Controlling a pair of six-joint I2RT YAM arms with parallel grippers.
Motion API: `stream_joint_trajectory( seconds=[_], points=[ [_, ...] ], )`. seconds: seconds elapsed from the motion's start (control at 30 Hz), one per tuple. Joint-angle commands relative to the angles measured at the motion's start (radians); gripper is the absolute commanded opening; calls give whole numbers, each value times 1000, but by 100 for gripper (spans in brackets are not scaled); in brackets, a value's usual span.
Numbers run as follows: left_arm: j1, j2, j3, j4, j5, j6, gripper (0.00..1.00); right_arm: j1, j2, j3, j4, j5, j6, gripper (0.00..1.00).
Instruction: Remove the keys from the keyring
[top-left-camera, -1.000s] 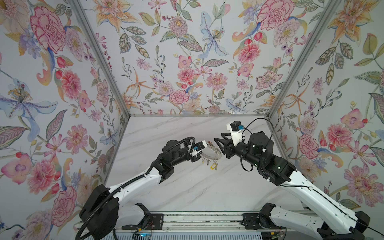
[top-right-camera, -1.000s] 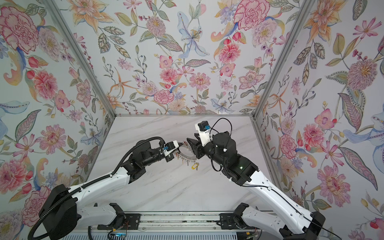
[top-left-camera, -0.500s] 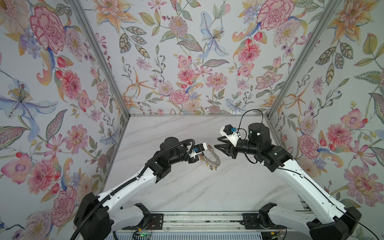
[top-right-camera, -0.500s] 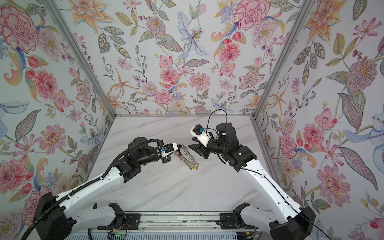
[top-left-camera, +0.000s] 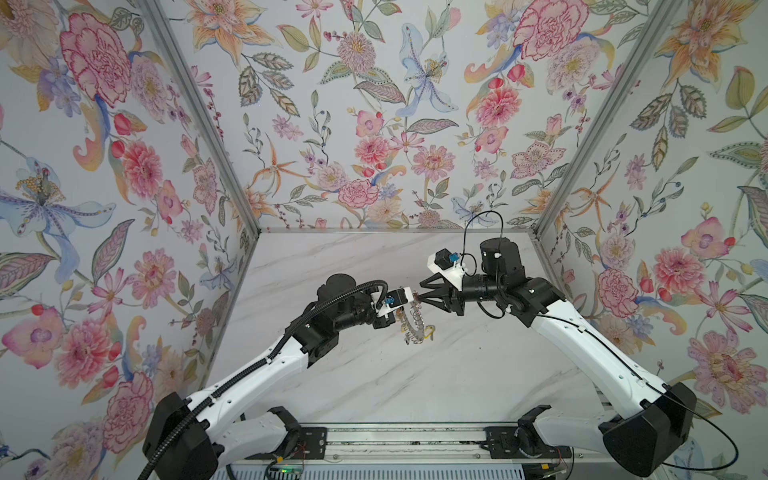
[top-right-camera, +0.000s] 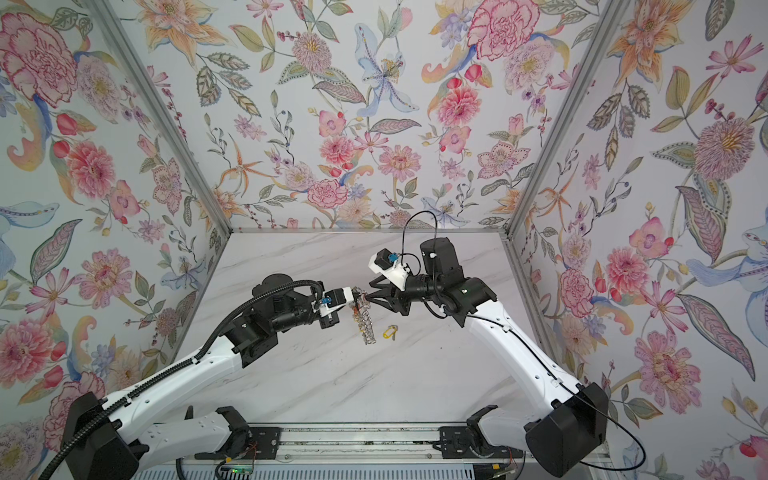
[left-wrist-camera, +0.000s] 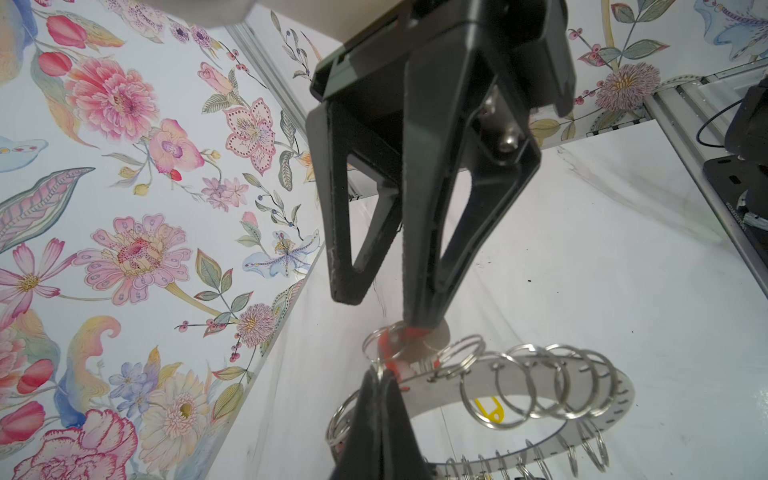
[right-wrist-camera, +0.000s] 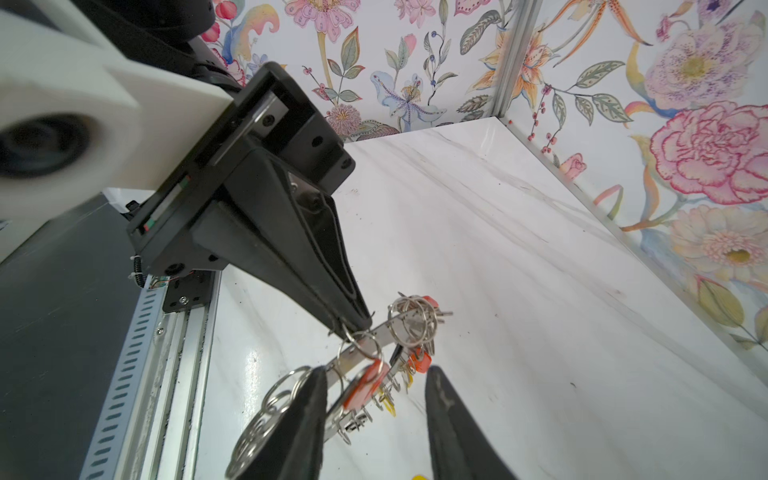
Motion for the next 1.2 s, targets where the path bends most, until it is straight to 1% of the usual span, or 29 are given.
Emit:
stream_joint_trajectory(
  seconds=[0.0, 0.07, 0.2, 0.3, 0.43, 0.63, 0.83, 1.03, 1.07, 1.13, 1.17],
  points=[
    [13, -21, 48, 20, 4, 20, 0, 16, 4, 5, -8, -55, -1, 42],
    [12, -14, 53, 20, -1, 22, 0, 27, 8, -3, -8, -46, 0, 42],
    [12, -13, 60, 23, 3, 19, 0, 29, 8, -18, -7, 21, 4, 40],
    [12, -17, 58, 20, 5, 17, 0, 26, 7, -29, 1, 50, 15, 35],
    [13, -25, 55, 12, 0, 20, 0, 19, 3, -44, 23, 45, 35, 30],
    [12, -30, 55, -2, 2, 24, 0, -3, -9, -50, 31, -1, 43, 24],
    [12, -28, 61, -20, 11, 28, 0, -18, -29, -62, 67, -39, 71, 23],
    [12, -25, 71, -35, 18, 31, 0, -27, -21, -57, 68, -30, 69, 22],
    [12, -28, 71, -37, 14, 32, 0, -28, -27, -54, 68, -34, 69, 23],
    [12, -30, 68, -35, 9, 34, 0, -29, -50, -54, 71, -34, 69, 33],
    [12, -33, 68, -31, 6, 32, 0, -30, -60, -57, 71, -29, 68, 35]
  ],
)
